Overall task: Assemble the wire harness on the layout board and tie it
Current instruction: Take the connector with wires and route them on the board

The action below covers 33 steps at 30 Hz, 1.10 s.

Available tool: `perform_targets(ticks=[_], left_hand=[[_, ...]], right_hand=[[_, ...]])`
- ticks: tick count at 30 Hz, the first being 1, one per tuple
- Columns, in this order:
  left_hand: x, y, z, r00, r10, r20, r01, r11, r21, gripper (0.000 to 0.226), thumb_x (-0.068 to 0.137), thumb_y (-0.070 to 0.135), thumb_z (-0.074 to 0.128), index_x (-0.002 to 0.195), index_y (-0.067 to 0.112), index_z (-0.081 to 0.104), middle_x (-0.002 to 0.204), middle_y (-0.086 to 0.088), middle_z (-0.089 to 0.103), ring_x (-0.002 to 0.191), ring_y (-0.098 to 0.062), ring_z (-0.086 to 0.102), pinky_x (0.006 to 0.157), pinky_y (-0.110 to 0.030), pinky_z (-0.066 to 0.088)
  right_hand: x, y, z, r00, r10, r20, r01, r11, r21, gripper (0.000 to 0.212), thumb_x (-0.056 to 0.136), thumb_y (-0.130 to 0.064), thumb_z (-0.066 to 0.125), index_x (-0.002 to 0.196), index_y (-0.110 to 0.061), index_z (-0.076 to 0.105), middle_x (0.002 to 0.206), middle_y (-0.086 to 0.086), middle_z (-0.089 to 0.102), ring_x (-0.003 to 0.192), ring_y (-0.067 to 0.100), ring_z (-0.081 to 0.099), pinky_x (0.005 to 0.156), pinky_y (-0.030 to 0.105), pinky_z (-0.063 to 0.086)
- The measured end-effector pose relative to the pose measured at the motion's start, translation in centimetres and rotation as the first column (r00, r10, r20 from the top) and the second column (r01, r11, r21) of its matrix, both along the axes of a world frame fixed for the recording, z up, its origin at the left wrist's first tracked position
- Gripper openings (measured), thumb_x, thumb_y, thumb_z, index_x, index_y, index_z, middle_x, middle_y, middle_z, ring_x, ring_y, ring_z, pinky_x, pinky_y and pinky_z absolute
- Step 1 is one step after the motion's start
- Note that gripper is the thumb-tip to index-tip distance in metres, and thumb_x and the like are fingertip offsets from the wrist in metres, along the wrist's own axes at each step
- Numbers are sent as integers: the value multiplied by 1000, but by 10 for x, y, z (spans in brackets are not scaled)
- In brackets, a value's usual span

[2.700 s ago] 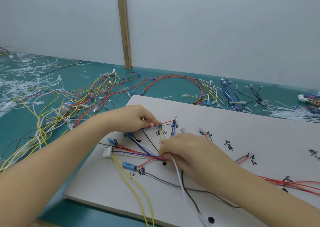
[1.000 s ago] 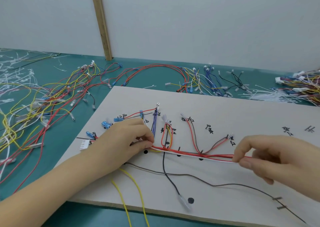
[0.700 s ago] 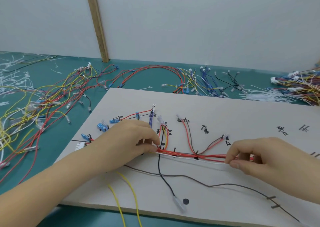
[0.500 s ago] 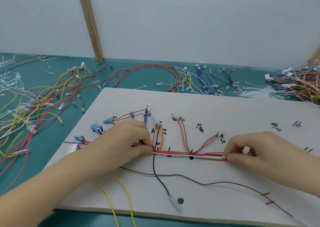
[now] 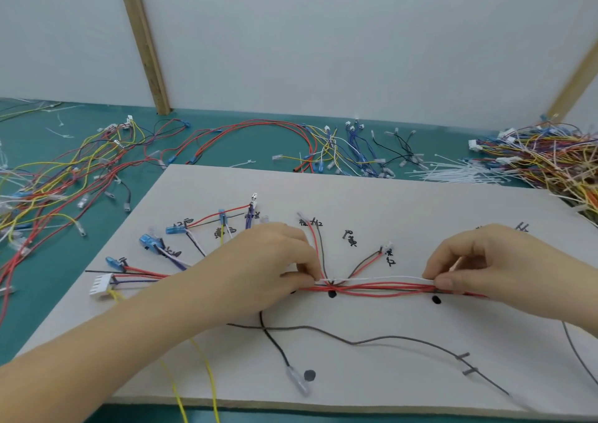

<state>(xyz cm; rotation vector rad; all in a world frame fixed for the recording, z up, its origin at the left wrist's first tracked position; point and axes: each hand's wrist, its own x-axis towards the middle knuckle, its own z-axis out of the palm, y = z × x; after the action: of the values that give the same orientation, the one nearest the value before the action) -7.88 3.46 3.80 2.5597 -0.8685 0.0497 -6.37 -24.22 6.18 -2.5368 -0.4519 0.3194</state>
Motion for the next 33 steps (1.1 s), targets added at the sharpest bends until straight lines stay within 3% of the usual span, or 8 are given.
perform_targets(ticks=[3, 6, 9, 12, 16, 22, 27, 33], left_hand=[[4, -10, -4, 998, -45, -44, 47, 998, 46, 12, 86, 23, 60, 92, 25, 70, 75, 18, 48, 70, 18, 43, 67, 0, 29], [5, -14, -10, 999, -39, -5, 40, 997, 70, 13, 87, 27, 57, 93, 28, 69, 77, 16, 48, 73, 25, 38, 67, 1, 29], [4, -13, -14, 1000, -24, 18, 22, 997, 70, 12, 87, 29, 57, 94, 29, 67, 78, 18, 47, 76, 25, 37, 65, -1, 30], [3, -11, -15, 999, -30, 36, 27, 998, 58, 11, 87, 27, 58, 93, 28, 67, 78, 18, 48, 82, 16, 38, 68, -3, 30], [1, -13, -17, 998, -4, 59, 1, 999, 53, 4, 86, 27, 58, 86, 30, 61, 77, 19, 49, 81, 5, 39, 69, -11, 34], [1, -15, -17, 995, 97, -40, -99, 992, -75, 23, 80, 25, 67, 71, 37, 49, 69, 19, 54, 75, 15, 45, 65, -3, 34], [4, -12, -18, 989, 108, -99, -119, 986, -114, 16, 77, 29, 69, 71, 34, 56, 67, 14, 55, 69, 10, 48, 61, -5, 35], [2, -12, -19, 995, 83, -62, -88, 992, -93, 12, 79, 29, 67, 72, 32, 58, 71, 16, 54, 81, 4, 47, 66, -6, 34]], right_hand=[[3, -10, 1, 997, -46, 64, 49, 998, -37, 37, 77, -11, 71, 67, -46, 68, 61, -19, 66, 52, 1, 57, 50, 11, 42], [6, -19, 0, 994, -102, 48, 101, 995, 14, 31, 74, -9, 73, 66, -39, 71, 72, -7, 72, 65, 12, 65, 65, 24, 50], [7, -21, -6, 996, -90, 13, 90, 995, 50, 22, 74, -6, 73, 65, -26, 70, 70, -9, 71, 60, 8, 63, 57, 15, 46], [9, -20, -9, 996, -91, -10, 92, 994, 59, 19, 74, -5, 72, 67, -22, 69, 71, -5, 70, 60, 9, 63, 60, 18, 48], [10, -16, -11, 996, -66, 62, 70, 996, -57, 20, 73, -10, 72, 64, -27, 65, 69, -16, 68, 59, 0, 60, 57, 11, 45], [10, -14, -7, 995, -11, 101, 29, 984, -174, 26, 74, -17, 73, 63, -38, 63, 66, -21, 66, 66, -7, 57, 62, 8, 42], [6, -17, -7, 996, -5, 92, 17, 991, -130, 24, 80, -16, 69, 68, -36, 66, 73, -18, 68, 73, -5, 60, 67, 12, 45], [-6, -24, 1, 979, 76, 188, -55, 992, -111, 26, 80, -15, 65, 71, -39, 65, 86, -29, 61, 83, -2, 57, 73, 14, 44]])
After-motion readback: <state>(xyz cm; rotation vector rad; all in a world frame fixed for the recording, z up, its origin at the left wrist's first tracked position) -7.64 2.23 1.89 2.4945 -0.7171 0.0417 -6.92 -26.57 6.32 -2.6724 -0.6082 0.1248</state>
